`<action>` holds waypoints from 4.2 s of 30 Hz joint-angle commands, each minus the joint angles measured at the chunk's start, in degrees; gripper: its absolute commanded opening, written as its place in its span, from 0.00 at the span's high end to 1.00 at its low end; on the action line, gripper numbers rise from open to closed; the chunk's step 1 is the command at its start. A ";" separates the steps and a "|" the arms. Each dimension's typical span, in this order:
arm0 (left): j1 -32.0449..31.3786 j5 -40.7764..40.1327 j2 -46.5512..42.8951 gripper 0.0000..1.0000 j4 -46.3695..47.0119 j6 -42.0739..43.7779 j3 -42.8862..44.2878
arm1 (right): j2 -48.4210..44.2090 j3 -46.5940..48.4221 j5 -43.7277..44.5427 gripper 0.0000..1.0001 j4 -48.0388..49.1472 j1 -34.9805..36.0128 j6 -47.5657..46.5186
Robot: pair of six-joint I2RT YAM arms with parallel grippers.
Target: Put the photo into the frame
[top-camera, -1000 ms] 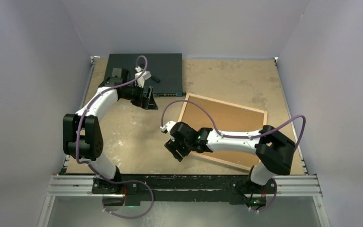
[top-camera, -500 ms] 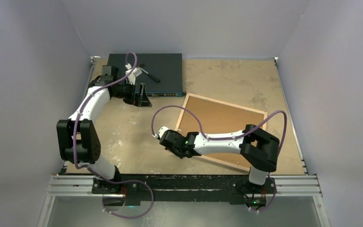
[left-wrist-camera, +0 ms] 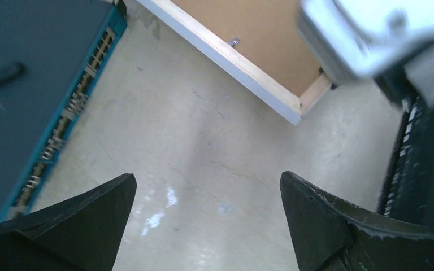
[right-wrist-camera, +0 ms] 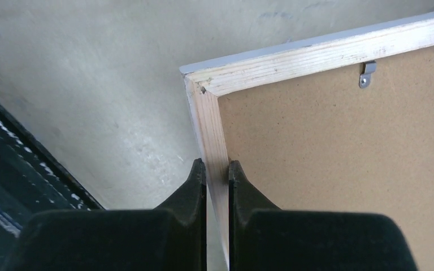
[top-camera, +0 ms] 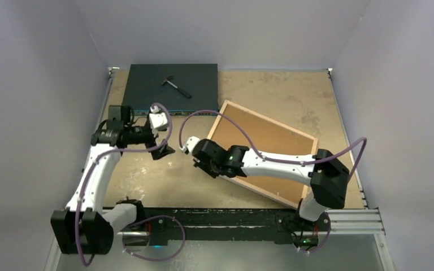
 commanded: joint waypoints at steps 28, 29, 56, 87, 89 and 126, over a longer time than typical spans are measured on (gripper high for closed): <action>-14.99 -0.80 -23.10 0.12 13.52 82.90 -16.59 | -2.60 25.39 -25.88 1.00 0.34 -9.70 0.23; -15.18 -1.11 -23.07 0.12 13.94 82.18 -16.78 | -2.61 25.53 -26.02 1.00 0.08 -9.70 0.21; -19.47 -3.72 -21.74 1.00 10.85 68.80 -14.01 | -6.62 21.10 -18.75 0.56 1.17 -9.66 -0.52; -19.57 -4.03 -18.88 1.00 9.32 49.17 -6.67 | -26.33 5.28 -12.79 0.01 -6.99 -0.30 -15.33; -19.57 -3.95 -18.87 1.00 9.36 48.88 -6.69 | -24.90 5.27 -8.35 0.01 -8.17 1.53 -15.21; -19.59 -14.22 -17.62 0.11 33.65 12.75 -2.05 | -18.01 14.47 20.37 0.93 -15.12 4.91 -5.30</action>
